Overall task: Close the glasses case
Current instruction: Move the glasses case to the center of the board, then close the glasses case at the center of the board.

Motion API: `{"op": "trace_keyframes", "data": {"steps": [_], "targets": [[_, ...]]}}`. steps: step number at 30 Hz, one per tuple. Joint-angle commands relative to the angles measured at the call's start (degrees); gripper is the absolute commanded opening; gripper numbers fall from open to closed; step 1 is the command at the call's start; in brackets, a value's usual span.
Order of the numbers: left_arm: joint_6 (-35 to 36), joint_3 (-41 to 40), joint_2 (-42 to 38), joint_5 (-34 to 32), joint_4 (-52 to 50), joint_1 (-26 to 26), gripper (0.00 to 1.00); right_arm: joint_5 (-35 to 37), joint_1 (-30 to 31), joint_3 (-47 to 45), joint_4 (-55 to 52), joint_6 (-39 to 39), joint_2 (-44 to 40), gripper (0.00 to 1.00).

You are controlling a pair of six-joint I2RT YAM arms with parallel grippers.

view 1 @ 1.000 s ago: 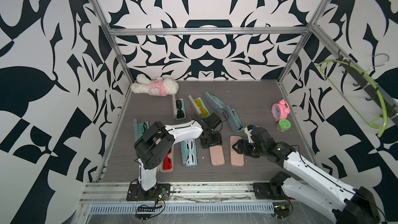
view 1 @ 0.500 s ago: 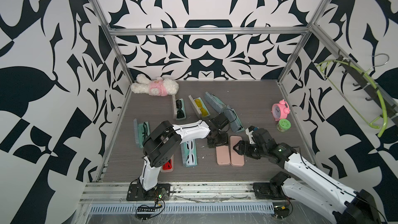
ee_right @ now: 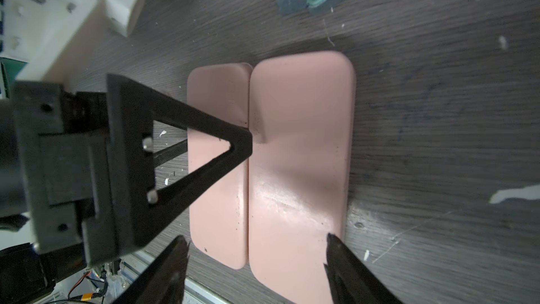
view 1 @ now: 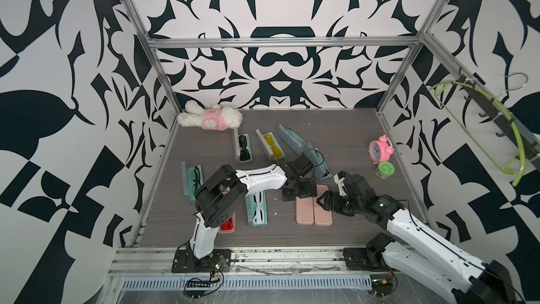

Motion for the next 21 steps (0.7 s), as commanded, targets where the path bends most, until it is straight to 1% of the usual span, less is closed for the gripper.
{"op": "trace_keyframes", "data": {"steps": [1,5,8,13,19,21], "targets": [[-0.4,-2.0,-3.9,-2.5,-2.2,0.7,0.99,0.0,-0.3,0.1,-0.7,-0.7,-1.2,0.76],[-0.7,-4.0,-9.5,-3.6,-2.3,2.4,0.99,0.1,-0.3,0.6,-1.3,-0.8,-2.3,0.76],[-0.4,-5.7,-15.1,-5.0,-3.4,4.0,0.99,0.0,-0.3,1.2,-1.8,-1.0,-2.6,0.76],[1.1,-8.2,-26.6,-8.1,-7.5,6.4,0.99,-0.6,-0.3,1.5,-0.9,-0.8,-3.1,0.76],[1.9,-13.4,-40.9,-9.4,-12.4,10.6,1.0,-2.3,-0.2,2.0,2.5,0.1,-1.0,0.76],[2.3,-14.8,-44.4,-9.4,-14.2,11.6,0.99,-2.9,-0.2,2.1,4.2,0.7,0.0,0.76]]}}
